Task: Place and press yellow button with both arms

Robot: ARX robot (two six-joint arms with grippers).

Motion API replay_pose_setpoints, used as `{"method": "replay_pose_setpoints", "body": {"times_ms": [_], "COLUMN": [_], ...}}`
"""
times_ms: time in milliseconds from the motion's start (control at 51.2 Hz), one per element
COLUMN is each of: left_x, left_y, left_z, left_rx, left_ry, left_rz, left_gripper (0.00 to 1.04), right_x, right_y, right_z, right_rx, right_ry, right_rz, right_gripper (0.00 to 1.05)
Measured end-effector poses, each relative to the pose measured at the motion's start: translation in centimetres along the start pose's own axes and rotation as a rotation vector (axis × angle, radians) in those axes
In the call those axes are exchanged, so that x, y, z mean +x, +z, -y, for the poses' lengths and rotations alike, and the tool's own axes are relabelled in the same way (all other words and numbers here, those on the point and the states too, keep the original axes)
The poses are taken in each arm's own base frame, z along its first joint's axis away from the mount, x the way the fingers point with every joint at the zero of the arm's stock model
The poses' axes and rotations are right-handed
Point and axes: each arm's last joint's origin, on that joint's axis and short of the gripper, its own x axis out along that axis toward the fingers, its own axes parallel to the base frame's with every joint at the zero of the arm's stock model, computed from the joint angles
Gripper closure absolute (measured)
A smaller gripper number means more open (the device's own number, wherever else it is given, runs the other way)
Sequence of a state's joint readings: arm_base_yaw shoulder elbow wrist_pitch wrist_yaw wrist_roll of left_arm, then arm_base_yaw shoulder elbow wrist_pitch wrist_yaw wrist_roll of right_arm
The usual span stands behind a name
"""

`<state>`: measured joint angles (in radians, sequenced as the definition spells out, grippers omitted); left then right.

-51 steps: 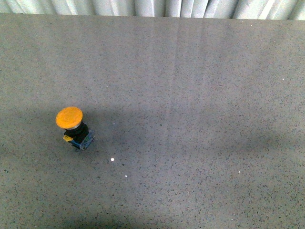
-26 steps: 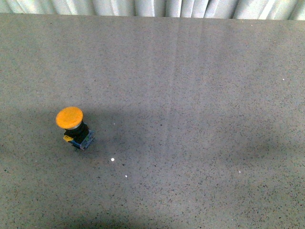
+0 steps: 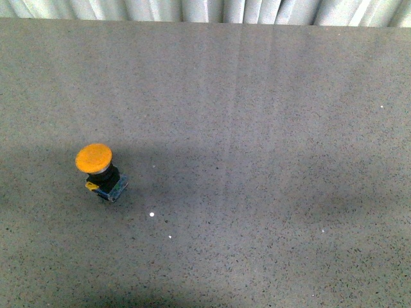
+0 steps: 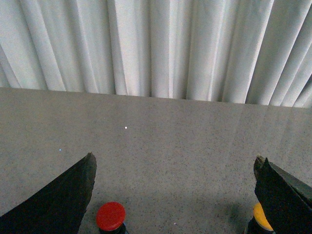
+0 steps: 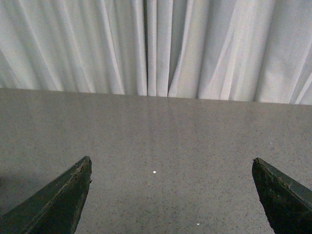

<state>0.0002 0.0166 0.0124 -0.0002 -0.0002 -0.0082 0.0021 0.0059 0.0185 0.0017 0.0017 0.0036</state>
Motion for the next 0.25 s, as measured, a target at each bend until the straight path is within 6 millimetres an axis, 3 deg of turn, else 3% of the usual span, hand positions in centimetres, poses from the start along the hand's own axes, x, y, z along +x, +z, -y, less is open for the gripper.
{"method": "replay_pose_setpoints", "body": {"times_ms": [254], "left_x": [0.0], "left_y": [0.0], "left_z": [0.0], "left_rx": [0.0], "left_ry": [0.0], "left_rz": [0.0], "left_gripper": [0.09], "right_x": [0.0], "right_y": [0.0], "right_z": [0.0], "right_rx": [0.0], "right_ry": [0.0], "right_rz": [0.0], "right_gripper": [0.09]}}
